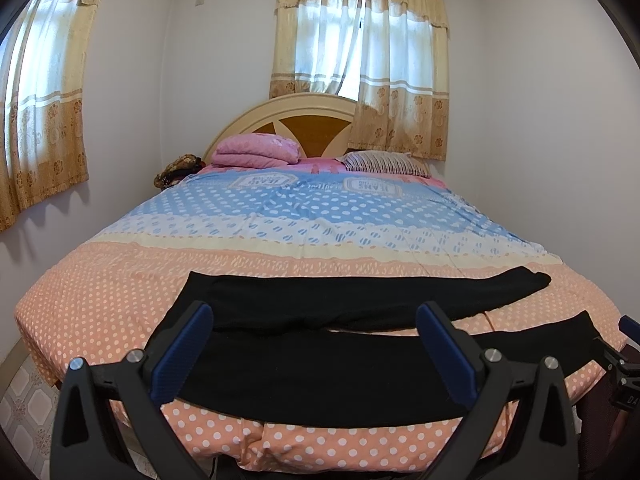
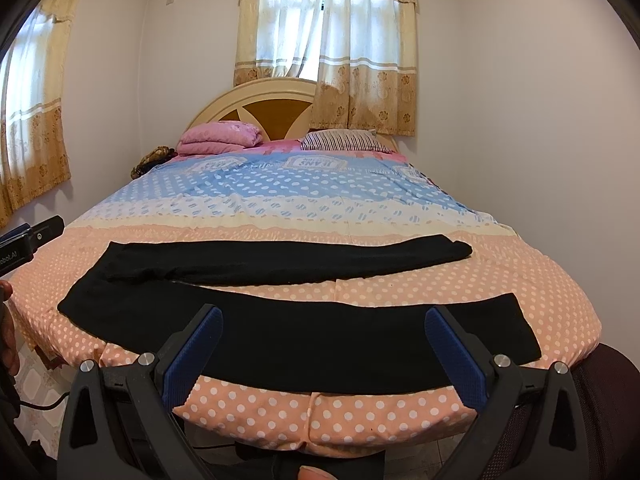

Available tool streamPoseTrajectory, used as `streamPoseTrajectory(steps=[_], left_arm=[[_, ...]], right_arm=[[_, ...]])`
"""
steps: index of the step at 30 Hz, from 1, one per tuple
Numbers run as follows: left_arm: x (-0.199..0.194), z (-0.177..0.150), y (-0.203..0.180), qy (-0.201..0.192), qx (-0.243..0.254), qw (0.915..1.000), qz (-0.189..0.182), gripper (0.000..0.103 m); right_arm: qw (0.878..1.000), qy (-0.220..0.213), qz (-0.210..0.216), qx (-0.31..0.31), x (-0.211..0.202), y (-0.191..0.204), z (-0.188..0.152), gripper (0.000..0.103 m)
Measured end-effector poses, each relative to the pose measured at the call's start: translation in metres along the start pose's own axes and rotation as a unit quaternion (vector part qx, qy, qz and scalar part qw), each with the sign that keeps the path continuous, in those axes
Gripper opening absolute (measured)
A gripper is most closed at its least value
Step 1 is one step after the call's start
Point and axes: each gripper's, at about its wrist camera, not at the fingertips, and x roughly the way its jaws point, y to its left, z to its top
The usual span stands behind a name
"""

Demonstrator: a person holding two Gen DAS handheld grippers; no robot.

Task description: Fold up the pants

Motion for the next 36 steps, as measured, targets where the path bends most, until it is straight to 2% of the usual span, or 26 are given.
streamPoseTrajectory(steps=[8,12,18,21,25,30,33,36], left_arm=[[0.013,-0.008,-0.002,0.015,0.007,0.9999,0.002,0.103],[0.033,-0.015,0.002,0.033,0.015,0.9992,0.016,0.103],[0.075,-0.032,0.021,0.075,0.023,0.9961,0.042,0.103],[0.101,-0.042,0.037,0.098,0.033,0.9928,0.061,0.103],[0.136,-0.042,0.076,0.132,0.034,0.9859,0.097,0.103],[0.161,-0.020,0.124,0.123,0.034,0.9812,0.145,0.103],[0.184,-0.008,0.148,0.124,0.031,0.9798,0.155,0.103],[0.212,0.000,0.160,0.135,0.031,0.9793,0.148,0.103]], right_arm=[[1.000,0.014,-0.005,0.001,0.013,-0.003,-0.007,0.102],[0.999,0.031,-0.015,0.003,0.031,-0.009,-0.014,0.102],[0.996,0.086,-0.026,0.015,0.079,-0.029,-0.036,0.102],[0.995,0.099,-0.024,0.024,0.096,-0.039,-0.041,0.102],[0.993,0.115,-0.019,0.030,0.121,-0.056,-0.036,0.102],[0.994,0.108,-0.022,0.017,0.140,-0.071,-0.017,0.102],[0.995,0.099,-0.020,0.015,0.152,-0.084,-0.004,0.102],[0.994,0.101,-0.022,0.017,0.168,-0.100,0.008,0.102]])
